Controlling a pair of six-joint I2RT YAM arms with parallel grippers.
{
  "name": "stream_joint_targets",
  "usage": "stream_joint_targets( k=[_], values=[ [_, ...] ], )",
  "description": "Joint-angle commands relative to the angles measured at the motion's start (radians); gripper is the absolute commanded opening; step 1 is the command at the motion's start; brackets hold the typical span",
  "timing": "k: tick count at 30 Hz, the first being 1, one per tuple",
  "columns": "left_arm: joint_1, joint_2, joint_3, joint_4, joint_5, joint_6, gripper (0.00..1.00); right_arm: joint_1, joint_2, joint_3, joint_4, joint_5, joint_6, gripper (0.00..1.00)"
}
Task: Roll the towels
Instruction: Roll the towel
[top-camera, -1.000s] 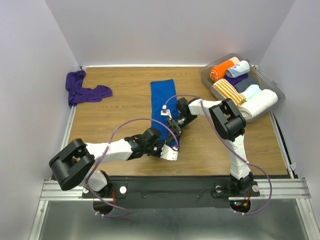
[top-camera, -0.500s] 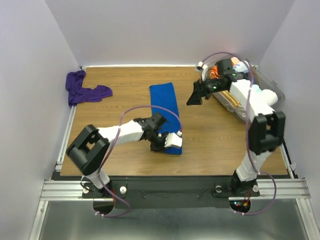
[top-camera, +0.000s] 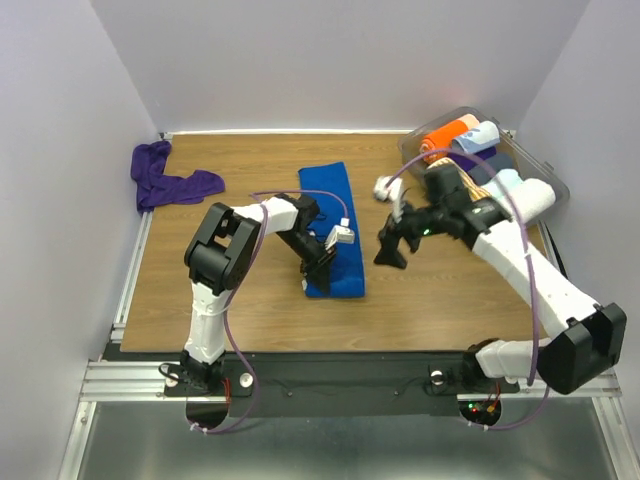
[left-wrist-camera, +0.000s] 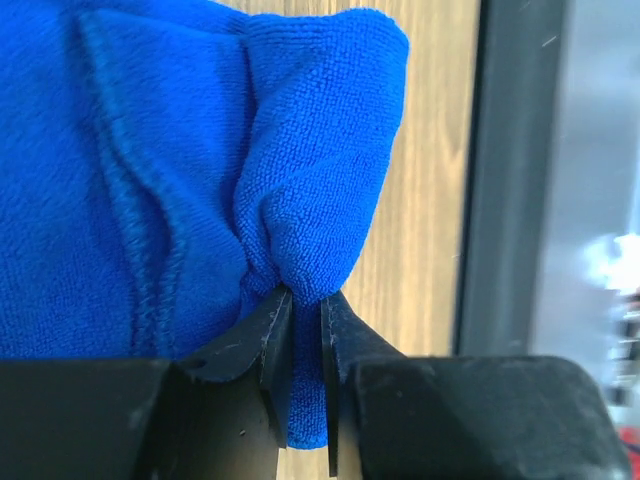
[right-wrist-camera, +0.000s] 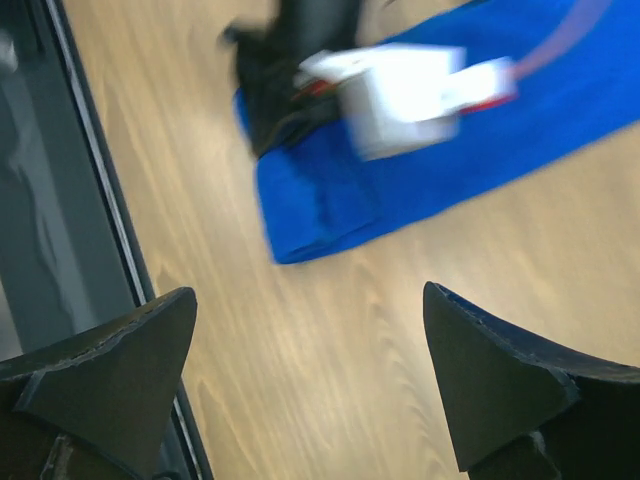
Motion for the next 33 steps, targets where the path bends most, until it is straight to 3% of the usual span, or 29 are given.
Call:
stream_joint_targets(
  k=[1, 10, 17, 19, 23, 30, 33],
  values=[
    [0.019, 0.104, 0.023, -0.111, 0.027, 0.006, 0.23, 0.174, -0.003, -0.094, 0.09, 0.228, -0.027, 0.97],
    [0.02, 0.19, 0.045, -0.184, 0.07, -0.008, 0.24, 0.493, 0.092, -0.263, 0.352, 0.527, -0.122, 0.92],
    [0.025, 0.204, 0.086, -0.2, 0.062, -0.022, 0.27, 0.567, 0.19, -0.307, 0.469, 0.56, -0.156, 0.88],
    [0.031, 0.211, 0.095, -0.203, 0.062, -0.02, 0.27, 0.579, 0.216, -0.306, 0.481, 0.551, -0.154, 0.83],
    [0.046, 0.216, 0.105, -0.224, 0.082, -0.003, 0.27, 0.58, 0.253, -0.326, 0.505, 0.537, -0.151, 0.66],
    [0.094, 0.138, 0.08, -0.217, 0.133, 0.029, 0.34, 0.567, 0.29, -0.386, 0.523, 0.421, -0.121, 0.08],
    [0.101, 0.103, 0.076, -0.242, 0.137, 0.047, 0.42, 0.514, 0.314, -0.378, 0.506, 0.309, -0.096, 0.02]
  ],
)
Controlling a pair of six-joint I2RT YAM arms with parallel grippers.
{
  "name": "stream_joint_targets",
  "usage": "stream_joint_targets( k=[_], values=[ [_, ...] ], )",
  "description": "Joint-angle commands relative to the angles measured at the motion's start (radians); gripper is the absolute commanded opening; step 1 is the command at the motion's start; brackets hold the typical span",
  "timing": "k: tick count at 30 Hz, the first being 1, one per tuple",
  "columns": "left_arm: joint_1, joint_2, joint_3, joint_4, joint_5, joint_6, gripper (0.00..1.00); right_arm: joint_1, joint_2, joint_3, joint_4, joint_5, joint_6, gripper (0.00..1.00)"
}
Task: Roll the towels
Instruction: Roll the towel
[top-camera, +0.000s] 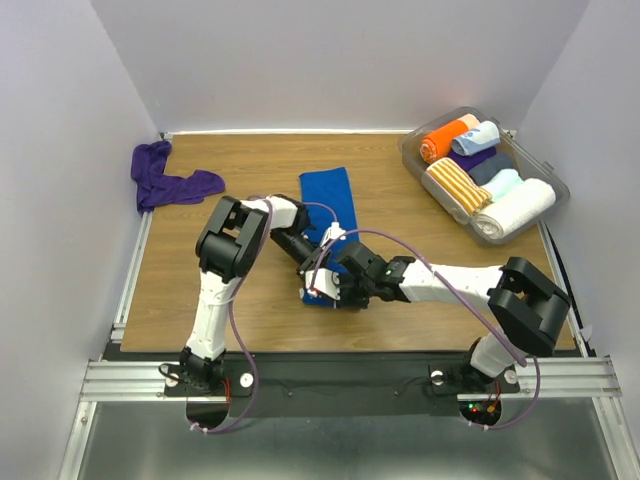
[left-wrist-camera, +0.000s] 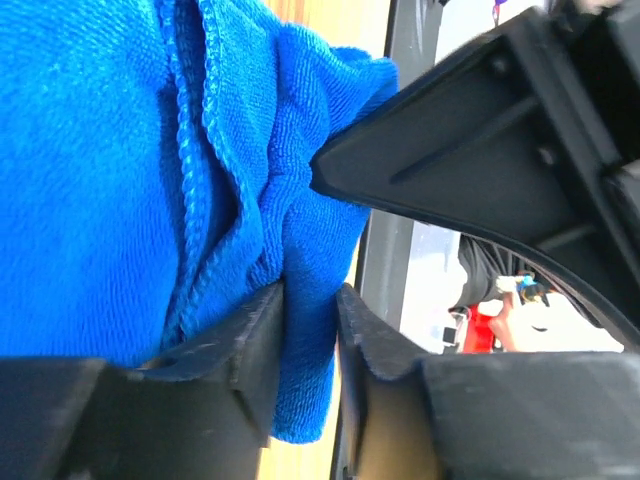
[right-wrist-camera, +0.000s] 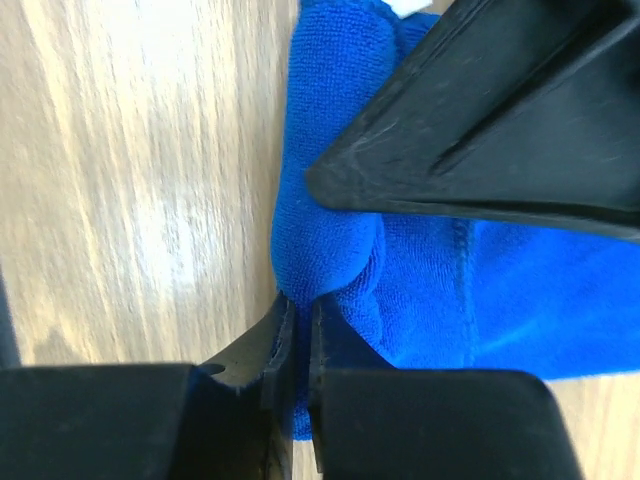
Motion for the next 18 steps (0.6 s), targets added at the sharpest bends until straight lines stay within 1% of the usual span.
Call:
stream_joint_targets(
  k=[1, 2, 3, 6, 7, 8, 10, 11, 12, 13, 14, 15, 16, 18],
  values=[
    [0.035, -0.098, -0.011, -0.001, -0.048, 0.097, 0.45, -0.065, 0.044, 0.013, -0.026, -0.187, 0.043, 0.01],
    [0.039, -0.113, -0.015, -0.03, -0.042, 0.119, 0.52, -0.1, 0.058, 0.028, -0.043, -0.22, 0.05, 0.01],
    [0.045, -0.127, -0.02, -0.045, -0.036, 0.137, 0.56, -0.115, 0.063, 0.04, -0.061, -0.28, 0.061, 0.0],
    [0.088, -0.202, -0.052, -0.056, -0.025, 0.167, 0.63, -0.155, 0.07, 0.083, -0.119, -0.346, 0.08, 0.01],
    [0.102, -0.249, -0.061, -0.051, -0.022, 0.171, 0.65, -0.164, 0.078, 0.093, -0.148, -0.384, 0.086, 0.01],
    [0.145, -0.273, -0.079, -0.047, -0.017, 0.168, 0.68, -0.177, 0.081, 0.102, -0.162, -0.406, 0.093, 0.01],
    [0.194, -0.338, -0.096, -0.038, -0.017, 0.161, 0.72, -0.191, 0.099, 0.132, -0.205, -0.464, 0.116, 0.01],
    [0.222, -0.362, -0.112, -0.032, -0.025, 0.161, 0.75, -0.197, 0.107, 0.142, -0.219, -0.483, 0.124, 0.01],
    [0.284, -0.385, -0.121, -0.003, -0.036, 0.138, 0.77, -0.207, 0.118, 0.16, -0.239, -0.516, 0.144, 0.01],
    [0.318, -0.435, -0.129, 0.023, -0.048, 0.119, 0.78, -0.212, 0.139, 0.175, -0.248, -0.53, 0.153, 0.0],
    [0.39, -0.463, -0.15, 0.088, -0.077, 0.09, 0.8, -0.218, 0.159, 0.191, -0.262, -0.544, 0.162, 0.0],
    [0.424, -0.493, -0.164, 0.122, -0.088, 0.052, 0.8, -0.221, 0.177, 0.206, -0.277, -0.567, 0.182, 0.01],
    [0.455, -0.558, -0.176, 0.151, -0.102, 0.038, 0.81, -0.226, 0.2, 0.25, -0.317, -0.584, 0.19, 0.01],
    [0.51, -0.631, -0.222, 0.22, -0.163, 0.007, 0.83, -0.246, 0.278, 0.292, -0.362, -0.635, 0.193, 0.01]
  ],
)
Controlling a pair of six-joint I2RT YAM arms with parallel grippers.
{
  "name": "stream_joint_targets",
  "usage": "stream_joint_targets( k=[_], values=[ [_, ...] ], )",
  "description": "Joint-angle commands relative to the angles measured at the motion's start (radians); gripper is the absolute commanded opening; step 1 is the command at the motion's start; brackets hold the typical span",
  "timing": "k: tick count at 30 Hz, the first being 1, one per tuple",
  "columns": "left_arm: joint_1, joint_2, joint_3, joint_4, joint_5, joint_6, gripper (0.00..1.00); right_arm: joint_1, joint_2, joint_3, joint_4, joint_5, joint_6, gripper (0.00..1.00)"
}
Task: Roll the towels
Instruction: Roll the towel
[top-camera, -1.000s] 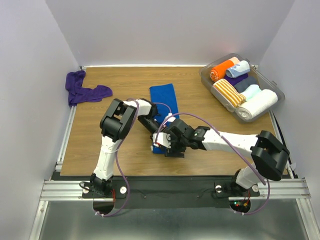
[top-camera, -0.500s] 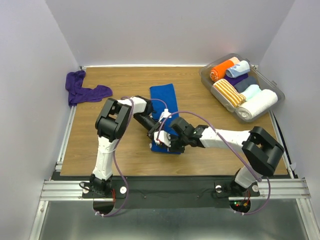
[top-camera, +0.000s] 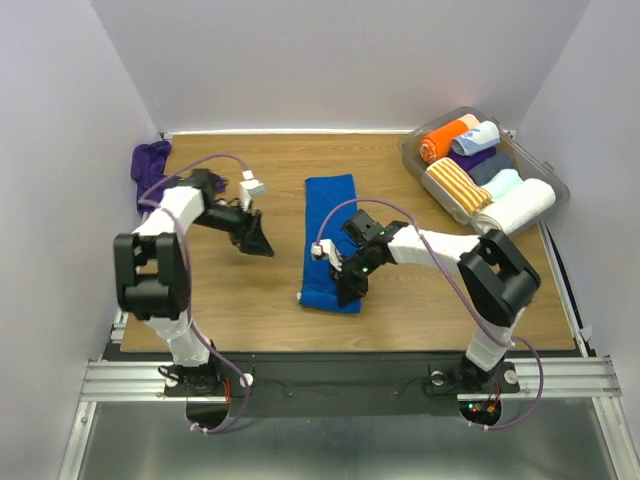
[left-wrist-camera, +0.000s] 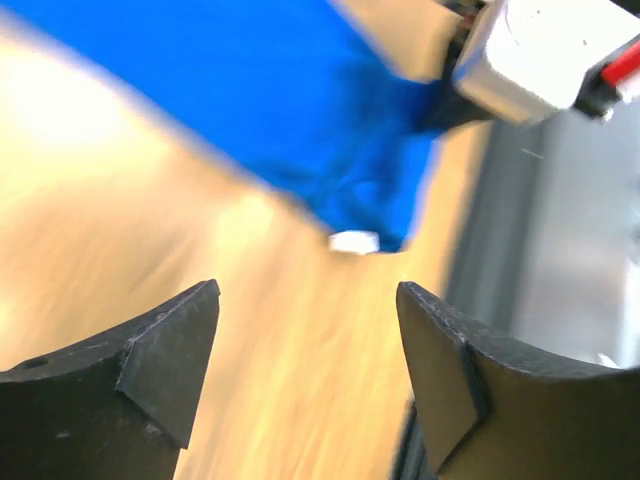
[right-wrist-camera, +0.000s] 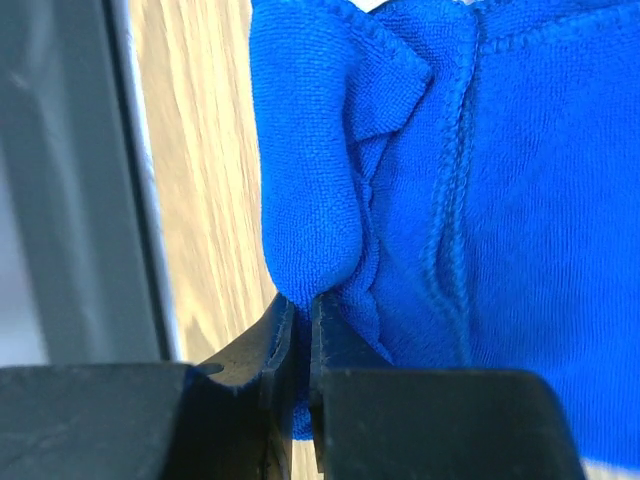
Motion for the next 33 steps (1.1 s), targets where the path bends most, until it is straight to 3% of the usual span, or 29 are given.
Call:
stream_joint_targets(
  k=[1, 4, 6, 7, 10, 11, 14, 18, 20, 24, 33],
  values=[
    [0.089, -0.224, -0.088, 0.169, -0.13, -0.071, 0.85, -0.031, 0.109, 0.108, -0.148, -0.191, 0.048, 0.01],
    [0.085, -0.454, -0.226, 0.325, -0.235, -0.062, 0.99, -0.063, 0.182, 0.158, -0.202, -0.264, 0.031, 0.01],
    [0.061, -0.635, -0.303, 0.424, -0.293, -0.032, 0.99, -0.077, 0.228, 0.182, -0.244, -0.316, 0.022, 0.01],
    [0.06, -0.636, -0.34, 0.452, -0.324, -0.009, 0.99, -0.083, 0.244, 0.201, -0.264, -0.336, 0.016, 0.0],
    [-0.109, -0.903, -0.481, 0.536, -0.459, 0.071, 0.99, -0.11, 0.337, 0.28, -0.371, -0.411, -0.033, 0.01],
    [-0.213, -0.948, -0.551, 0.564, -0.537, 0.076, 0.99, -0.118, 0.363, 0.302, -0.408, -0.43, -0.055, 0.0],
    [-0.374, -1.061, -0.663, 0.631, -0.624, 0.102, 0.99, -0.144, 0.452, 0.385, -0.544, -0.48, -0.147, 0.01],
    [-0.603, -1.047, -0.745, 0.748, -0.766, 0.126, 0.99, -0.164, 0.511, 0.426, -0.587, -0.511, -0.162, 0.01],
    [-0.706, -0.984, -0.768, 0.812, -0.903, 0.099, 0.99, -0.172, 0.531, 0.446, -0.597, -0.52, -0.159, 0.01],
    [-0.918, -0.848, -0.796, 0.918, -1.017, 0.136, 0.99, -0.187, 0.575, 0.469, -0.626, -0.503, -0.165, 0.02],
    [-1.001, -0.662, -0.81, 1.084, -1.064, 0.169, 0.95, -0.192, 0.617, 0.511, -0.641, -0.496, -0.145, 0.03]
  ],
)
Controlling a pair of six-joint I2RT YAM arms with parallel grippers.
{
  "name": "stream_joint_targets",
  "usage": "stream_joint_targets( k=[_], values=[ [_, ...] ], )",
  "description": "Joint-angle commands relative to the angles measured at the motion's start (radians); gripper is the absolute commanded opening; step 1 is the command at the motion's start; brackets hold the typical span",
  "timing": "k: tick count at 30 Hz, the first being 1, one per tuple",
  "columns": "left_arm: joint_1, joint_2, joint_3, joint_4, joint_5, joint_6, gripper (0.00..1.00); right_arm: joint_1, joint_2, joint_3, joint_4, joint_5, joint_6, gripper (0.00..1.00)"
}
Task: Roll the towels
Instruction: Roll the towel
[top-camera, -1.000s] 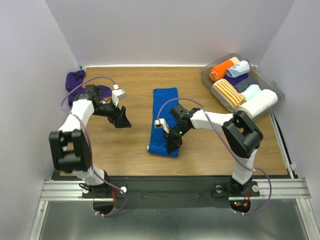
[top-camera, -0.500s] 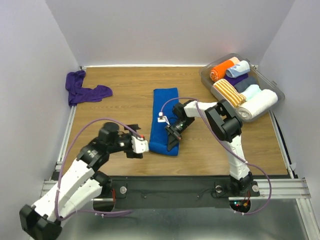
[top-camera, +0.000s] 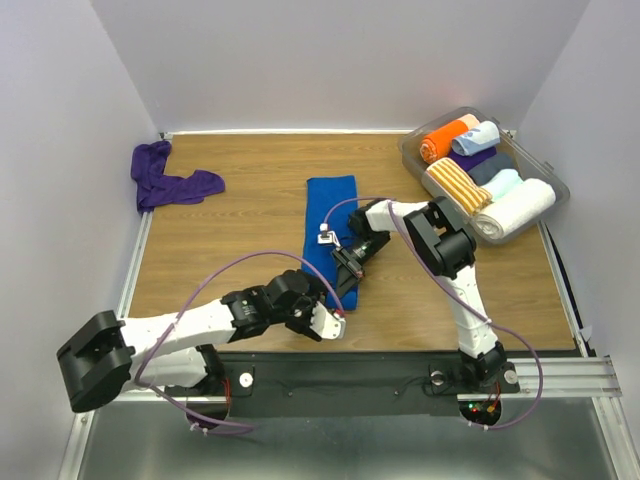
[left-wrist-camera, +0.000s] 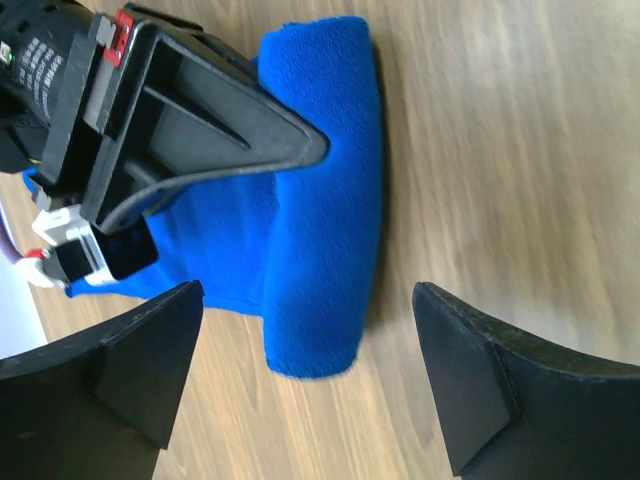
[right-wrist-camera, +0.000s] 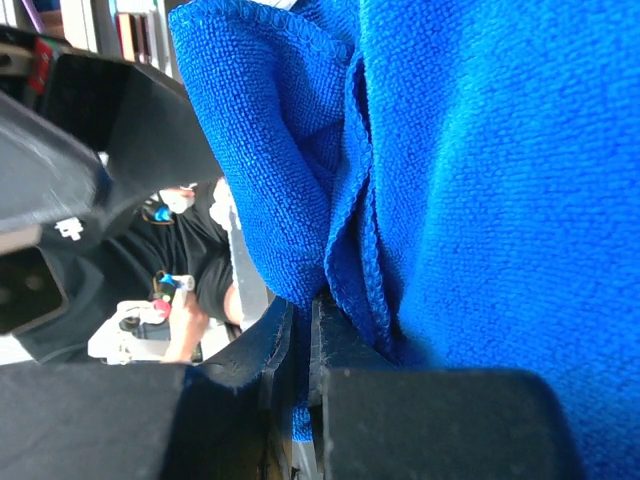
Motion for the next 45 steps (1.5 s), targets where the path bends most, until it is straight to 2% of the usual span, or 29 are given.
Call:
stream_joint_targets(
  k=[1, 4, 7, 12, 13, 14, 16, 18, 20, 22, 24, 25, 30, 32, 34, 35, 36, 37, 38, 39, 40, 41, 43, 45],
  values=[
    [-0.023, 0.049, -0.022, 0.163, -0.046, 0.031, 0.93, -0.005, 0.029, 0.034, -0.017, 0.033, -0.019, 0.03],
    [-0.024, 0.083, -0.038, 0.17, -0.038, 0.063, 0.8, -0.005, 0.037, 0.039, -0.02, 0.043, -0.019, 0.03],
    [-0.026, 0.103, -0.048, 0.183, -0.034, 0.067, 0.78, -0.006, 0.043, 0.048, -0.023, 0.047, -0.019, 0.04],
    [-0.024, 0.228, -0.035, 0.21, -0.044, 0.031, 0.68, -0.008, 0.045, 0.068, -0.029, 0.066, -0.019, 0.04],
    [-0.026, 0.247, -0.027, 0.213, -0.053, 0.022, 0.64, -0.008, 0.045, 0.071, -0.029, 0.07, -0.019, 0.04],
    [-0.026, 0.265, -0.006, 0.212, -0.069, -0.007, 0.55, -0.008, 0.045, 0.074, -0.029, 0.072, -0.022, 0.04],
    [-0.024, 0.29, 0.017, 0.192, -0.07, -0.038, 0.49, -0.011, 0.042, 0.074, -0.029, 0.076, -0.023, 0.04],
    [-0.024, 0.296, 0.056, 0.137, -0.014, -0.065, 0.43, -0.019, 0.034, 0.077, -0.027, 0.086, -0.023, 0.06],
    [-0.024, 0.288, 0.091, 0.043, 0.05, -0.091, 0.38, -0.031, 0.023, 0.088, -0.023, 0.092, -0.011, 0.15],
    [-0.024, 0.29, 0.114, -0.044, 0.087, -0.127, 0.34, -0.058, 0.011, 0.125, -0.02, 0.098, 0.013, 0.34],
    [-0.024, 0.291, 0.136, -0.09, 0.138, -0.145, 0.28, -0.095, -0.021, 0.162, -0.018, 0.105, 0.036, 0.41],
    [-0.024, 0.295, 0.142, -0.122, 0.149, -0.16, 0.27, -0.106, -0.033, 0.206, -0.017, 0.125, 0.059, 0.5],
    [-0.007, 0.336, 0.203, -0.205, 0.216, -0.226, 0.27, -0.189, -0.143, 0.343, 0.018, 0.202, 0.148, 0.56],
    [0.028, 0.357, 0.228, -0.227, 0.25, -0.252, 0.27, -0.223, -0.194, 0.361, 0.063, 0.253, 0.193, 0.69],
    [0.072, 0.388, 0.272, -0.274, 0.307, -0.256, 0.27, -0.275, -0.287, 0.36, 0.106, 0.324, 0.205, 0.7],
    [0.089, 0.403, 0.29, -0.293, 0.351, -0.254, 0.27, -0.287, -0.321, 0.351, 0.118, 0.354, 0.201, 0.7],
    [0.108, 0.44, 0.336, -0.34, 0.377, -0.253, 0.27, -0.314, -0.407, 0.306, 0.165, 0.375, 0.202, 0.81],
    [0.126, 0.44, 0.361, -0.365, 0.406, -0.246, 0.27, -0.327, -0.408, 0.271, 0.166, 0.392, 0.202, 0.81],
    [0.141, 0.478, 0.384, -0.383, 0.426, -0.248, 0.27, -0.335, -0.497, 0.242, 0.202, 0.435, 0.188, 0.92],
    [0.164, 0.498, 0.428, -0.397, 0.451, -0.252, 0.31, -0.339, -0.541, 0.211, 0.219, 0.455, 0.181, 0.94],
    [0.169, 0.518, 0.451, -0.447, 0.462, -0.252, 0.32, -0.339, -0.582, 0.141, 0.232, 0.474, 0.168, 1.0],
    [0.183, 0.558, 0.474, -0.477, 0.491, -0.248, 0.33, -0.341, -0.675, 0.11, 0.25, 0.495, 0.144, 1.0],
    [0.206, 0.6, 0.545, -0.551, 0.531, -0.243, 0.34, -0.339, -0.76, 0.011, 0.261, 0.507, 0.124, 1.0],
    [0.247, 0.708, 0.617, -0.634, 0.598, -0.219, 0.34, -0.339, -0.878, -0.077, 0.267, 0.52, 0.101, 1.0]
  ],
)
